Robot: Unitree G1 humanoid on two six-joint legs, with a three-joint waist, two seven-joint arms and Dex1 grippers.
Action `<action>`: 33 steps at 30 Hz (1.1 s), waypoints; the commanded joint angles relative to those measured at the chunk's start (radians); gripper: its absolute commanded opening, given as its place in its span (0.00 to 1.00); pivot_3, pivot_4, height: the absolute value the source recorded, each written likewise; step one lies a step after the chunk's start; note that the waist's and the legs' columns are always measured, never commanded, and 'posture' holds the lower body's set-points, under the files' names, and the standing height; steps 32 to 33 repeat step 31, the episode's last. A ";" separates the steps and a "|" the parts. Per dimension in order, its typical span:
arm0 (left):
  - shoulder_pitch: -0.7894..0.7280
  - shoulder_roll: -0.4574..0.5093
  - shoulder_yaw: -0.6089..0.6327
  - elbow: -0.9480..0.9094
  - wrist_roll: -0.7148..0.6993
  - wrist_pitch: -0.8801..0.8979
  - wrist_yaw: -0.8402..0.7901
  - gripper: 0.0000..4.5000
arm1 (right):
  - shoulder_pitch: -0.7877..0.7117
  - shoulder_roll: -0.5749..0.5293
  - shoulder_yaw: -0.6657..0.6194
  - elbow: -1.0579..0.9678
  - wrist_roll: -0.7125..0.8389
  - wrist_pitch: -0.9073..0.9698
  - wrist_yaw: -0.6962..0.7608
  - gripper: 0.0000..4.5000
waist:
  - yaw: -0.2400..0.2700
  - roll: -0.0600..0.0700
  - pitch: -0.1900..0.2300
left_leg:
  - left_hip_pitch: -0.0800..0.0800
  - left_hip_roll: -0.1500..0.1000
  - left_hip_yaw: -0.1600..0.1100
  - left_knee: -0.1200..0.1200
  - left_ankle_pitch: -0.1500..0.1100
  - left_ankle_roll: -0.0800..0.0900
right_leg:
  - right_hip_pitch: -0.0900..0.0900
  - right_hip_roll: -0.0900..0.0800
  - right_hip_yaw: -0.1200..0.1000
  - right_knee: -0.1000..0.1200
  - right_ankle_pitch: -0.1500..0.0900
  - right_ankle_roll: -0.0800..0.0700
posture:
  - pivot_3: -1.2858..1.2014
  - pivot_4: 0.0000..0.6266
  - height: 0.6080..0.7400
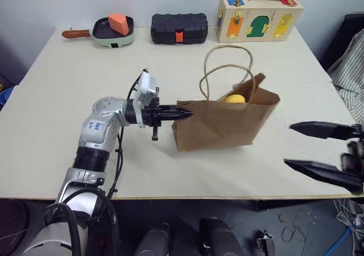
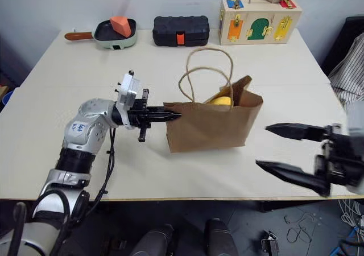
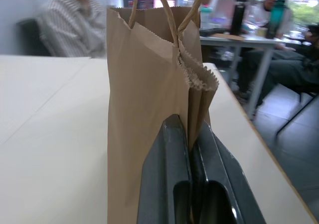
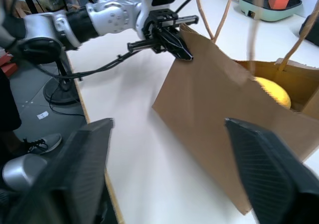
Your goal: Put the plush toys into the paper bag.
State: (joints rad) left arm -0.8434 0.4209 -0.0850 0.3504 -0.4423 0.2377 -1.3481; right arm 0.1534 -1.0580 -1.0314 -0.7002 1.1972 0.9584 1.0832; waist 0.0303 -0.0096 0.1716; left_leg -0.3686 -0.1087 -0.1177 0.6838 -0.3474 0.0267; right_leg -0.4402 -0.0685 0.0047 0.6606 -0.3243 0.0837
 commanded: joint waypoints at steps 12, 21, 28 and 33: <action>-0.016 0.008 -0.022 0.129 0.125 -0.165 -0.061 0.20 | 0.114 0.015 -0.041 0.039 -0.187 -0.135 0.047 1.00 | -0.001 -0.002 0.001 | 0.000 0.000 0.001 0.000 0.000 0.001 | 0.000 0.000 0.001 0.001 0.000 0.001 | 0.52 0.24 1.00; 0.241 0.551 0.294 -0.401 -0.179 0.468 -0.067 0.84 | -0.001 -0.109 0.126 0.329 -0.321 -0.286 0.227 1.00 | -0.026 -0.001 0.001 | 0.000 0.003 0.002 -0.001 0.000 0.000 | -0.004 0.002 0.003 0.002 0.000 0.000 | 0.52 0.24 1.00; 0.335 0.726 0.491 -0.455 -0.302 0.590 -0.063 0.99 | -0.197 -0.178 0.297 0.552 -0.372 -0.381 0.323 1.00 | 0.003 0.002 0.001 | 0.001 0.001 -0.001 0.000 0.000 0.000 | 0.002 -0.001 0.001 -0.002 0.000 0.000 | 0.52 0.24 1.00; 0.365 0.725 0.489 -0.483 -0.283 0.544 -0.054 0.99 | -0.264 -0.182 0.353 0.591 -0.385 -0.390 0.334 1.00 | 0.002 0.002 0.001 | 0.000 0.001 -0.002 0.000 0.000 0.000 | 0.002 -0.001 0.000 -0.003 0.000 0.000 | 0.52 0.24 1.00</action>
